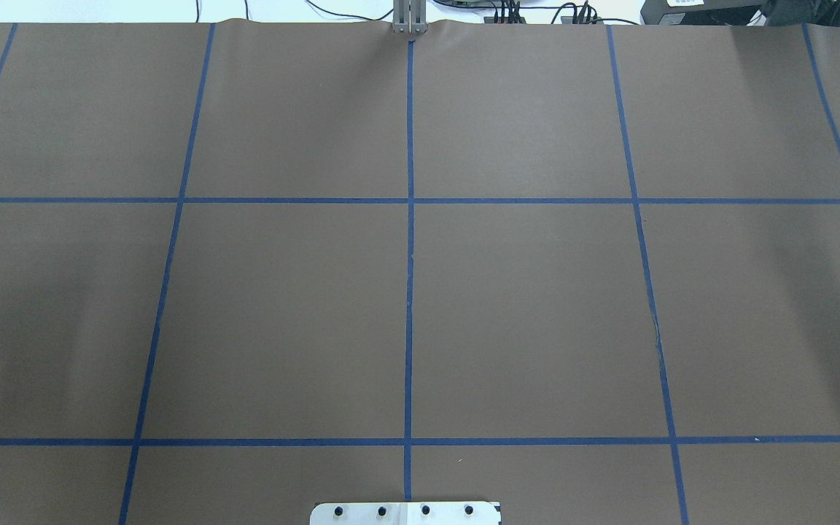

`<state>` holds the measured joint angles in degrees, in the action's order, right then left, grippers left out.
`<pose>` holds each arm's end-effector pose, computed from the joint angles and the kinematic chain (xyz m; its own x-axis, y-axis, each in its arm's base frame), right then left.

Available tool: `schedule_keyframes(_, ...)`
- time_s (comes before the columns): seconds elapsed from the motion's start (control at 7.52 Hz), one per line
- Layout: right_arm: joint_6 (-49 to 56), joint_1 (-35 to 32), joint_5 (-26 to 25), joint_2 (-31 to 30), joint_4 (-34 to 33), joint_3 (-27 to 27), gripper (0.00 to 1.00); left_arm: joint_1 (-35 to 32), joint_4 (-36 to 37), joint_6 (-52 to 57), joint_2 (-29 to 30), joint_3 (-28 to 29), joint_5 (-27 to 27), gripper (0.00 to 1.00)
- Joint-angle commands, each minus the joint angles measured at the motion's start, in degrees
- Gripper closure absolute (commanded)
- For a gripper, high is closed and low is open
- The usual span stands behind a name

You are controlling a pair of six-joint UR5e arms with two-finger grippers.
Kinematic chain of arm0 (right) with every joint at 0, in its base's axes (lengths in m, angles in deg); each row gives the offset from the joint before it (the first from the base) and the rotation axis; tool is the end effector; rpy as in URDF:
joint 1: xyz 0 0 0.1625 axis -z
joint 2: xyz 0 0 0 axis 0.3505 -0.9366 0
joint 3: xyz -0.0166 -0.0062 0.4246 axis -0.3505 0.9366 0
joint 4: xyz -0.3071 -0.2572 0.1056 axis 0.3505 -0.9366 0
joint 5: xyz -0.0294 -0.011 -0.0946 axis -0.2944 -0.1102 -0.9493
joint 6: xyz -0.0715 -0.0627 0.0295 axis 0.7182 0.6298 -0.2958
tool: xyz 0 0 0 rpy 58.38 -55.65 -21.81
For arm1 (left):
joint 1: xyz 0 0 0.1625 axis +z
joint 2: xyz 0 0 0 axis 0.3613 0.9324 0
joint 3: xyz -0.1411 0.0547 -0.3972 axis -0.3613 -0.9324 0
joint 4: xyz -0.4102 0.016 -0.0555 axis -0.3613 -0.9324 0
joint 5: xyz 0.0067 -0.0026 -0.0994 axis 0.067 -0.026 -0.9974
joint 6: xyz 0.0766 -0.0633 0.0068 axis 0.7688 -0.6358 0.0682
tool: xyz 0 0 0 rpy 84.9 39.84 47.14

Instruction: Place and press bell with both arms

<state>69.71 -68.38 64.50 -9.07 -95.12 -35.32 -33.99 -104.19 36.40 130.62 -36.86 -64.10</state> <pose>0.0547 -0.4402 0.5780 0.7070 -0.1094 0.6987 0.0628 0.9938 0.0921 0.0980 -0.2493 0.7480 0.6366 0.3028 -0.7093 -0.5186 0.8487 -0.1032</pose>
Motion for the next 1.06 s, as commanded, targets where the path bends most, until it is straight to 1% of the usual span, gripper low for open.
schedule_keyframes(0.0, 0.0, 0.0, 0.4, 0.0, 0.0, 0.0, 0.00, -0.8, 5.8, -0.2, 3.4, -4.4, 0.3, 0.79)
schedule_keyframes(0.13, 0.0, 0.0, 0.4, 0.0, 0.0, 0.0, 0.00, -3.1, 9.0, -0.2, 7.4, -4.8, 0.4, 0.79)
schedule_keyframes(0.27, 0.0, 0.0, 0.4, 0.0, 0.0, 0.0, 0.00, -5.1, 13.8, -0.2, 12.6, -4.9, 0.4, 0.79)
schedule_keyframes(0.53, 0.0, 0.0, 0.4, 0.0, 0.0, 0.1, 0.00, -5.6, 25.0, -0.2, 23.8, -4.9, 0.6, 0.79)
schedule_keyframes(0.66, 0.0, 0.0, 0.4, 0.0, 0.0, 0.1, 0.00, -5.7, 30.5, -1.9, 30.5, -4.2, 0.6, 0.79)
schedule_keyframes(0.93, 0.1, 0.0, 0.4, 0.0, 0.0, 0.1, 0.00, -5.3, 36.9, -9.3, 45.0, 0.7, 0.3, 0.79)
